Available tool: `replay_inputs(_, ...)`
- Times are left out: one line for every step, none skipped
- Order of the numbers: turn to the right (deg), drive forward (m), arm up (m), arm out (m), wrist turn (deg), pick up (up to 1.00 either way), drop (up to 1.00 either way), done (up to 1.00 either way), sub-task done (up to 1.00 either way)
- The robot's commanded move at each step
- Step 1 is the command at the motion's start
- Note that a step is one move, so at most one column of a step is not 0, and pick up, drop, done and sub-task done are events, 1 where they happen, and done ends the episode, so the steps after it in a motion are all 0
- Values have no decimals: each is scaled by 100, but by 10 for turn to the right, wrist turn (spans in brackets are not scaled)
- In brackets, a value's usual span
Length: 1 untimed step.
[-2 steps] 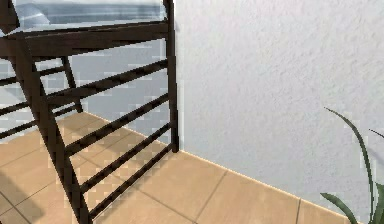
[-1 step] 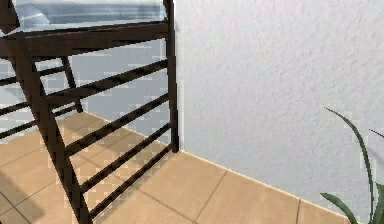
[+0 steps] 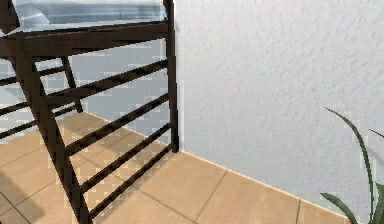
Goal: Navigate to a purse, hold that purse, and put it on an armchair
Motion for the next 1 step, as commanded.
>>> replay_inputs(0,0,0,0,-450,0,0,0,0)
